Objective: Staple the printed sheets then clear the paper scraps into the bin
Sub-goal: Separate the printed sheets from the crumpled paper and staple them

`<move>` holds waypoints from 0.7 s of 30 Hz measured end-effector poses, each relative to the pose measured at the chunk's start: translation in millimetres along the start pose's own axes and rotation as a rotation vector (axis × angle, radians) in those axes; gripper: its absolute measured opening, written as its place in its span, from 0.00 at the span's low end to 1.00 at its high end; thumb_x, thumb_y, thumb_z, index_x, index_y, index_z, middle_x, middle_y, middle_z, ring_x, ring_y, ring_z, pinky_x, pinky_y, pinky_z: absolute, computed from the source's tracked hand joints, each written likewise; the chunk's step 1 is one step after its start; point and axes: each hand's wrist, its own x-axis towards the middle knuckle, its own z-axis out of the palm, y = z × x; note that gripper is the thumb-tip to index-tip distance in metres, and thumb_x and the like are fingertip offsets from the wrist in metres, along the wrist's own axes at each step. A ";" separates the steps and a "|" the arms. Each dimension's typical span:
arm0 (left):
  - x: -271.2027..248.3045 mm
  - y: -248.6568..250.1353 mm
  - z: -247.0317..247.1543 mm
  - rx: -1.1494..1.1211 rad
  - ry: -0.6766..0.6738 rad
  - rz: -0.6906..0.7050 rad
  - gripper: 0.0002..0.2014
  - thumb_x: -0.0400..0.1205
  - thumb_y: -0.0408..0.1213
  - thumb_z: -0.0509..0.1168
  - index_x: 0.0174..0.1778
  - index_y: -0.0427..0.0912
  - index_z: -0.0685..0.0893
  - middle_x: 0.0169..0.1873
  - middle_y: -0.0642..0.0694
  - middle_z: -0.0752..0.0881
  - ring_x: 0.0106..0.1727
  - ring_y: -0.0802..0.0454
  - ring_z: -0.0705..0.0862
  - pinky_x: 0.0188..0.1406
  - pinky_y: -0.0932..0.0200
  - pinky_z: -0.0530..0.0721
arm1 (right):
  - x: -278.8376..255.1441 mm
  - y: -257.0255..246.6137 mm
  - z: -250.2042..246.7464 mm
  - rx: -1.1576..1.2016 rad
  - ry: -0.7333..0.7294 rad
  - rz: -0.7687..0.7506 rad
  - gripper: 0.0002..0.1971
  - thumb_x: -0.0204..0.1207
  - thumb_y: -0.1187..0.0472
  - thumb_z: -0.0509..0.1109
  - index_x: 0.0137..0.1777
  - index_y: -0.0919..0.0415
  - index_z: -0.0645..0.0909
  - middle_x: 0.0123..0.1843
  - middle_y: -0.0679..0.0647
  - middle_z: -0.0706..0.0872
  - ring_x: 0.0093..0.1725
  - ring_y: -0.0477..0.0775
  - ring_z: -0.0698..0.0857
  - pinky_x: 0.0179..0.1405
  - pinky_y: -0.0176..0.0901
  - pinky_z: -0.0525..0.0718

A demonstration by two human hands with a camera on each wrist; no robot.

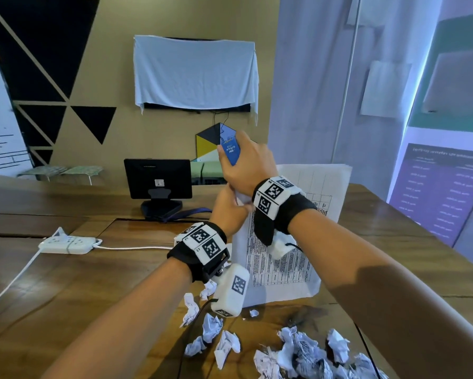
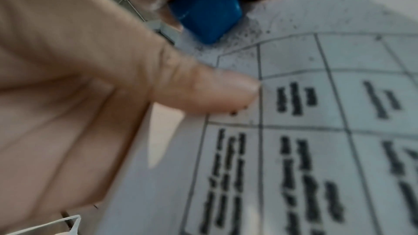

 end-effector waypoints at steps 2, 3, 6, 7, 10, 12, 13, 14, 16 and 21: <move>1.2 1.8 0.4 -0.014 0.000 0.001 0.20 0.75 0.16 0.64 0.64 0.26 0.74 0.51 0.40 0.85 0.56 0.46 0.85 0.62 0.53 0.83 | 3.2 1.2 -2.1 -0.004 -0.009 0.011 0.14 0.77 0.46 0.64 0.40 0.53 0.65 0.25 0.45 0.71 0.25 0.52 0.74 0.26 0.41 0.68; 1.8 2.0 0.5 -0.025 0.000 -0.005 0.21 0.75 0.18 0.65 0.65 0.28 0.74 0.54 0.39 0.85 0.60 0.43 0.84 0.65 0.49 0.81 | 3.5 1.4 -3.8 0.001 -0.016 0.016 0.15 0.77 0.46 0.63 0.39 0.53 0.65 0.25 0.45 0.70 0.25 0.50 0.72 0.27 0.40 0.67; 4.4 2.5 -0.1 -0.056 -0.002 -0.005 0.22 0.74 0.19 0.69 0.64 0.30 0.75 0.55 0.39 0.85 0.60 0.43 0.84 0.65 0.48 0.81 | 2.7 -0.4 -9.0 0.003 -0.022 0.019 0.15 0.78 0.44 0.62 0.39 0.52 0.65 0.25 0.44 0.69 0.27 0.52 0.73 0.28 0.41 0.67; 5.0 1.9 0.0 -0.054 0.000 -0.004 0.23 0.74 0.19 0.69 0.65 0.30 0.75 0.55 0.39 0.86 0.60 0.44 0.84 0.64 0.49 0.81 | 1.2 -0.8 -9.7 -0.011 -0.015 0.012 0.15 0.78 0.43 0.62 0.40 0.52 0.65 0.25 0.44 0.70 0.28 0.53 0.74 0.29 0.41 0.68; 6.0 -0.5 0.3 -0.047 -0.007 -0.008 0.24 0.73 0.19 0.69 0.66 0.29 0.75 0.58 0.36 0.86 0.61 0.44 0.85 0.64 0.49 0.83 | -4.9 -2.2 -10.4 -0.080 0.021 -0.029 0.15 0.78 0.43 0.62 0.41 0.54 0.65 0.26 0.47 0.74 0.26 0.54 0.75 0.24 0.40 0.66; 5.9 -1.9 0.7 -0.054 -0.007 -0.018 0.23 0.73 0.18 0.68 0.65 0.29 0.76 0.57 0.35 0.87 0.60 0.44 0.86 0.63 0.48 0.84 | -6.8 -1.8 -9.7 -0.098 0.038 -0.058 0.15 0.77 0.45 0.63 0.41 0.55 0.65 0.27 0.48 0.75 0.24 0.53 0.73 0.22 0.37 0.62; 5.8 -2.2 1.0 -0.055 -0.006 -0.021 0.23 0.73 0.17 0.67 0.64 0.28 0.77 0.56 0.35 0.87 0.59 0.44 0.86 0.63 0.48 0.84 | -6.7 -1.1 -8.6 -0.086 0.044 -0.062 0.15 0.77 0.45 0.63 0.41 0.55 0.65 0.27 0.48 0.75 0.23 0.52 0.72 0.21 0.36 0.62; 5.4 -2.1 1.1 -0.054 -0.007 -0.025 0.22 0.73 0.17 0.67 0.64 0.28 0.77 0.56 0.35 0.87 0.59 0.44 0.86 0.63 0.47 0.84 | -6.4 -0.4 -7.4 -0.066 0.044 -0.060 0.15 0.77 0.46 0.64 0.41 0.55 0.64 0.26 0.47 0.73 0.22 0.51 0.71 0.21 0.37 0.63; 5.2 -2.2 2.0 -0.048 -0.007 -0.033 0.21 0.73 0.15 0.64 0.63 0.27 0.77 0.56 0.33 0.87 0.58 0.43 0.86 0.63 0.46 0.84 | -5.4 1.7 -4.0 -0.038 0.044 -0.046 0.15 0.76 0.47 0.65 0.41 0.54 0.63 0.24 0.45 0.70 0.22 0.51 0.72 0.22 0.39 0.67; 2.3 -0.3 2.3 -0.007 -0.012 -0.025 0.20 0.75 0.13 0.61 0.62 0.28 0.75 0.44 0.49 0.85 0.45 0.61 0.84 0.44 0.76 0.84 | -3.5 3.7 -2.2 -0.038 0.039 -0.024 0.15 0.76 0.47 0.64 0.40 0.55 0.65 0.24 0.44 0.69 0.25 0.54 0.74 0.27 0.42 0.69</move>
